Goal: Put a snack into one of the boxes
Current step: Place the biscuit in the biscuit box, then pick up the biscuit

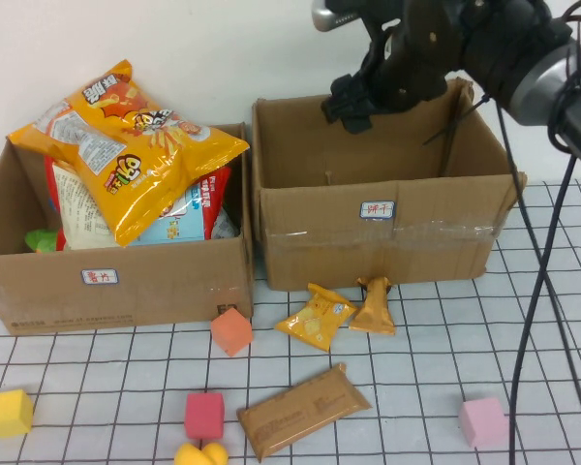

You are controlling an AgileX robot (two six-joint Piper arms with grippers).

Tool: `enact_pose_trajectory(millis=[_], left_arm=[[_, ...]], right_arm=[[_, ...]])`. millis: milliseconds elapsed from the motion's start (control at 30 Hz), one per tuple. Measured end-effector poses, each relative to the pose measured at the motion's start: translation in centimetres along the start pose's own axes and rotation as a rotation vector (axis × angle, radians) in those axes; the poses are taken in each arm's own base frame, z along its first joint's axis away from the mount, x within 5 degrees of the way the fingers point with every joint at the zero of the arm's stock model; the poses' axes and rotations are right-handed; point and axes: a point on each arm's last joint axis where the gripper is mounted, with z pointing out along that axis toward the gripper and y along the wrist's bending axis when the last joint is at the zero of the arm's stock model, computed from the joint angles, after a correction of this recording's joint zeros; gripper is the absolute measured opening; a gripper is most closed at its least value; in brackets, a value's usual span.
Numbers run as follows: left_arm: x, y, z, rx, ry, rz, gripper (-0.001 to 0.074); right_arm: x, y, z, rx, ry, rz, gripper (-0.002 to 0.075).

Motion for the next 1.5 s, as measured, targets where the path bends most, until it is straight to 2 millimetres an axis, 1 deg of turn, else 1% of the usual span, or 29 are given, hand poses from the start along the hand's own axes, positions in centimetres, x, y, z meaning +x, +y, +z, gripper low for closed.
enact_pose_trajectory(millis=[67,133,167,233,267,333,367,400,500,633,733,800,867,933,1067,1167,1200,1300,1500], left_arm=[[0.0,0.0,0.0,0.0,0.0,0.0,-0.0002],[0.0,0.0,0.0,0.0,0.0,0.0,-0.0002],[0.0,0.0,0.0,0.0,0.0,0.0,-0.0002],[0.0,0.0,0.0,0.0,0.0,0.0,-0.0002],[0.0,0.0,0.0,0.0,0.0,0.0,-0.0002],[0.0,0.0,0.0,0.0,0.0,0.0,-0.0002],[0.0,0.0,0.0,0.0,0.0,0.0,-0.0002],[0.0,0.0,0.0,0.0,0.0,0.0,-0.0002],[0.0,0.0,0.0,0.0,0.0,0.0,-0.0002],[0.0,0.0,0.0,0.0,0.0,0.0,-0.0002],[0.0,0.0,0.0,0.0,0.0,0.0,-0.0002],[0.0,0.0,0.0,0.0,0.0,0.0,-0.0002],[0.0,0.0,0.0,0.0,0.0,0.0,-0.0002],[0.0,0.0,0.0,0.0,0.0,0.0,-0.0002],[0.0,0.0,0.0,0.0,0.0,0.0,-0.0002],[0.0,0.0,0.0,0.0,0.0,0.0,-0.0002],[0.0,0.0,0.0,0.0,0.0,0.0,-0.0002],[0.0,0.0,0.0,0.0,0.0,0.0,-0.0002],[0.0,0.0,0.0,0.0,0.0,0.0,-0.0002]], right_arm=[[0.4,0.1,0.0,-0.024,0.04,-0.014,0.0559],[0.6,0.5,-0.5,-0.074,0.079,-0.052,0.0518],[0.8,0.7,-0.8,-0.11,0.1,-0.082,0.0475],[0.9,1.2,-1.9,-0.185,0.131,-0.143,0.0363],[1.0,1.5,-2.5,-0.238,0.138,-0.176,0.0288],[0.8,2.0,-3.8,-0.322,0.121,-0.249,0.0148],[0.5,2.3,-4.5,-0.363,0.091,-0.282,0.0097],[0.2,2.6,-5.2,-0.403,0.062,-0.316,0.0062],[-0.4,3.6,-7.4,-0.488,-0.011,-0.392,0.0016],[-0.2,5.8,-9.9,-0.543,-0.047,-0.5,0.0003],[0.9,7.6,-11.2,-0.58,-0.038,-0.617,0.0],[2.3,8.7,-11.7,-0.591,-0.004,-0.717,0.0],[3.8,9.1,-11.6,-0.584,0.047,-0.813,0.0],[5.8,9.2,-11.0,-0.6,0.111,-0.898,-0.0001],[9.5,9.3,-8.9,-0.651,0.233,-1.031,-0.0001],[11.4,9.5,-7.2,-0.707,0.283,-1.133,-0.0001],[11.9,9.7,-6.6,-0.731,0.285,-1.185,-0.0001],[12.9,10.3,-4.6,-0.799,0.292,-1.263,0.0004],[14.5,11.6,-1.9,-0.911,0.304,-1.269,0.005]])
